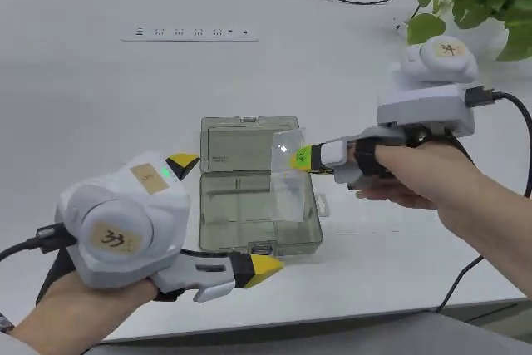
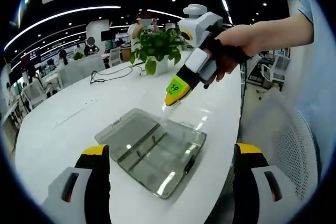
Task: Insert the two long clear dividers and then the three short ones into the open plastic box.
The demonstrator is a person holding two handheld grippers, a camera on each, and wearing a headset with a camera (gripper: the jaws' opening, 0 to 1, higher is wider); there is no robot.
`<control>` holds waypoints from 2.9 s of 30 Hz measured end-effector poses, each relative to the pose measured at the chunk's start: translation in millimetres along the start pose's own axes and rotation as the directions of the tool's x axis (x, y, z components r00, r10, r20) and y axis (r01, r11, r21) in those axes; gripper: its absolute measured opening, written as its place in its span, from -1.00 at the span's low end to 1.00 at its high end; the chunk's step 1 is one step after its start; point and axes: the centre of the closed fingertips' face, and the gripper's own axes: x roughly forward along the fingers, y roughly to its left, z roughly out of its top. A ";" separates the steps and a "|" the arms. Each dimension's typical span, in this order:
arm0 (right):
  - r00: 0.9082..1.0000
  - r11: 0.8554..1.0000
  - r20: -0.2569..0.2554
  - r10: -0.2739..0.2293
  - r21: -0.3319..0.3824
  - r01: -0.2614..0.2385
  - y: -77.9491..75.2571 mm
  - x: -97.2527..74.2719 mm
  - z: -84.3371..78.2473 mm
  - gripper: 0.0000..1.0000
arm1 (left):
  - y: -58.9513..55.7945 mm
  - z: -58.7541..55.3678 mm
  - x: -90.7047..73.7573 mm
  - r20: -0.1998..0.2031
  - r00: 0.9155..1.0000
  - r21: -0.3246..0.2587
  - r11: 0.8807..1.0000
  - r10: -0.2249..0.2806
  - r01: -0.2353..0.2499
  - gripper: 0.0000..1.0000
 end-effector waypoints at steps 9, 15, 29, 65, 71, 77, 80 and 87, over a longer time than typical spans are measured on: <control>0.981 0.995 -0.174 -0.091 0.016 0.095 -12.2 12.2 -4.2 -0.97 | 7.2 -11.9 -2.0 0.004 1.000 0.028 1.000 -0.001 0.001 1.00; 0.959 0.986 -0.252 -0.130 0.072 0.153 -18.8 15.5 -7.4 -0.97 | 9.2 -15.1 -3.6 0.026 1.000 0.016 1.000 -0.003 0.002 1.00; 0.903 0.954 -0.371 -0.215 0.117 0.275 -34.2 35.4 -17.0 -0.97 | 7.6 -26.2 -9.0 0.046 0.999 -0.014 1.000 -0.011 0.012 0.95; 0.850 0.938 -0.447 -0.279 0.062 0.341 -32.8 39.4 -35.3 -0.97 | 10.7 -34.8 -6.4 0.049 0.999 -0.054 0.998 -0.007 0.010 0.89; 0.846 0.935 -0.450 -0.287 0.058 0.349 -27.6 39.4 -41.3 -0.97 | 12.3 -36.7 -6.8 0.048 0.999 -0.060 0.998 -0.005 0.008 0.87; 0.841 0.935 -0.459 -0.285 0.061 0.350 -33.7 45.7 -37.3 -0.97 | 12.9 -37.9 -6.7 0.046 0.999 -0.064 0.998 -0.003 0.006 0.87; 0.837 0.933 -0.463 -0.291 0.058 0.356 -32.4 45.7 -39.1 -0.97 | 13.3 -37.9 -6.9 0.047 0.999 -0.068 0.998 -0.003 0.006 0.87; 0.835 0.931 -0.466 -0.292 0.061 0.360 -33.3 46.6 -38.9 -0.97 | 12.9 -39.8 -6.0 0.041 0.999 -0.069 0.998 -0.005 0.008 0.86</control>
